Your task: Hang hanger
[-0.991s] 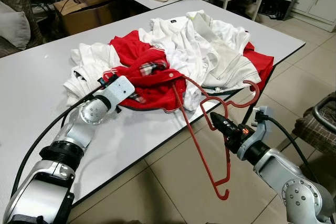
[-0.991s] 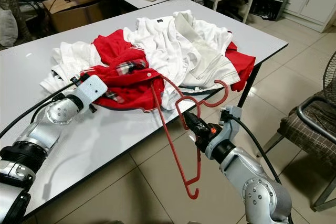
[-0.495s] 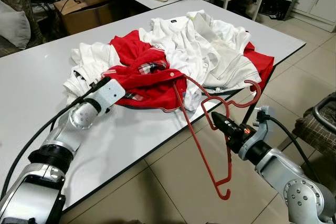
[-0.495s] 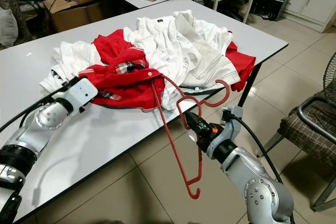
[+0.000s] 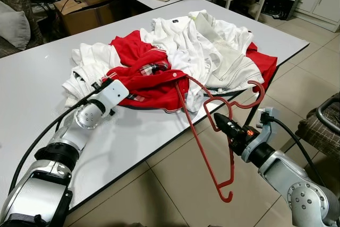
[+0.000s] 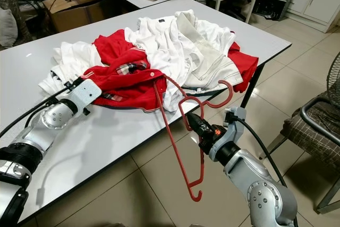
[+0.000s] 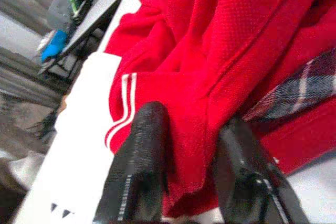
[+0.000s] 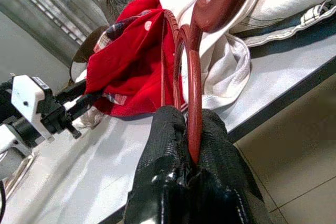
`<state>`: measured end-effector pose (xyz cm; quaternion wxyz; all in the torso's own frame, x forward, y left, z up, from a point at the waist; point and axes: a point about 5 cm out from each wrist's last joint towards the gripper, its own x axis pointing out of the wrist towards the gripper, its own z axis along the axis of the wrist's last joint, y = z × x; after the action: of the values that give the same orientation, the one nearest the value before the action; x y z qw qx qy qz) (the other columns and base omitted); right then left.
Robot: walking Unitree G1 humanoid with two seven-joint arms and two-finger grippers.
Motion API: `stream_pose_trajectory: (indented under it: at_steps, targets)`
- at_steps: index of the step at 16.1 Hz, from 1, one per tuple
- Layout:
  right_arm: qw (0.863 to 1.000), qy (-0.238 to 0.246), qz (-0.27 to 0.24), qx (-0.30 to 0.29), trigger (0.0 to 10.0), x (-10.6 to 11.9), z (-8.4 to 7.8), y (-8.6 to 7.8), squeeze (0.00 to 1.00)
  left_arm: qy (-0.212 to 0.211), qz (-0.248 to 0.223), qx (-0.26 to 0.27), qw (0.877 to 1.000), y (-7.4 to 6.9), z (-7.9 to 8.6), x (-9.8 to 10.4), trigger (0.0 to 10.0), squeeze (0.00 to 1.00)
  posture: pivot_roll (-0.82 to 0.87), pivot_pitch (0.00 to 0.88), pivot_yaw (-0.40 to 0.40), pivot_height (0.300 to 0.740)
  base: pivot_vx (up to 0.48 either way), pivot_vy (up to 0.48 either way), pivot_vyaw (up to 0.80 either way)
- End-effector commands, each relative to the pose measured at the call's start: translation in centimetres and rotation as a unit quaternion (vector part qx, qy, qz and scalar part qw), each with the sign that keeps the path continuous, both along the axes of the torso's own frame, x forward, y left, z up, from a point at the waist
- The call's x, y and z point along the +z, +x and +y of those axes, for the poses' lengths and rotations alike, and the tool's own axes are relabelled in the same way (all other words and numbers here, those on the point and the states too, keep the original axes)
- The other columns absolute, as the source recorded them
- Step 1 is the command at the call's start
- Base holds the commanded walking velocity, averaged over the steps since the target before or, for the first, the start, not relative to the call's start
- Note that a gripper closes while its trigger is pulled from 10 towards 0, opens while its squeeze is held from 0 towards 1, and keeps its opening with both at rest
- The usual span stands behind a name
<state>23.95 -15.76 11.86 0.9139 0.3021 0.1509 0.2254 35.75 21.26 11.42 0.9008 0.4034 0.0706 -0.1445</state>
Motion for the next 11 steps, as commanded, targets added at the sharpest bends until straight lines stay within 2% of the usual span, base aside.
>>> stream_pose_trajectory:
  at_steps: [1,3,6,7,11]
  targets:
    - [1.0,0.002,-0.016,-0.009,10.0,0.5,-0.2,0.0,0.0,-0.01,0.006,-0.005,1.0,-0.2,0.5,0.3,0.0,0.0,-0.17,0.0,0.054,0.74,0.0,0.0,0.0]
    - [1.0,0.007,-0.013,-0.009,10.0,0.3,0.1,0.5,0.0,-0.035,0.03,-0.031,0.998,-0.7,0.6,0.6,0.0,0.0,-0.16,0.0,0.055,0.74,0.0,0.0,0.0]
    - [0.999,0.032,0.022,-0.003,10.0,-0.9,1.2,1.7,0.0,-0.126,0.036,-0.076,0.988,-1.1,0.3,3.9,0.0,0.0,-0.13,0.0,0.052,0.74,0.0,0.0,0.0]
    - [0.998,0.042,0.037,0.004,10.0,-1.2,1.6,2.1,0.0,-0.135,0.039,-0.105,0.985,-1.2,0.0,5.4,0.0,0.0,-0.12,0.0,0.049,0.74,0.0,0.0,0.0]
    - [0.998,0.042,0.037,0.004,10.0,-1.2,1.6,2.1,0.0,-0.135,0.039,-0.105,0.985,-1.2,0.0,5.4,0.0,0.0,-0.12,0.0,0.049,0.74,0.0,0.0,0.0]
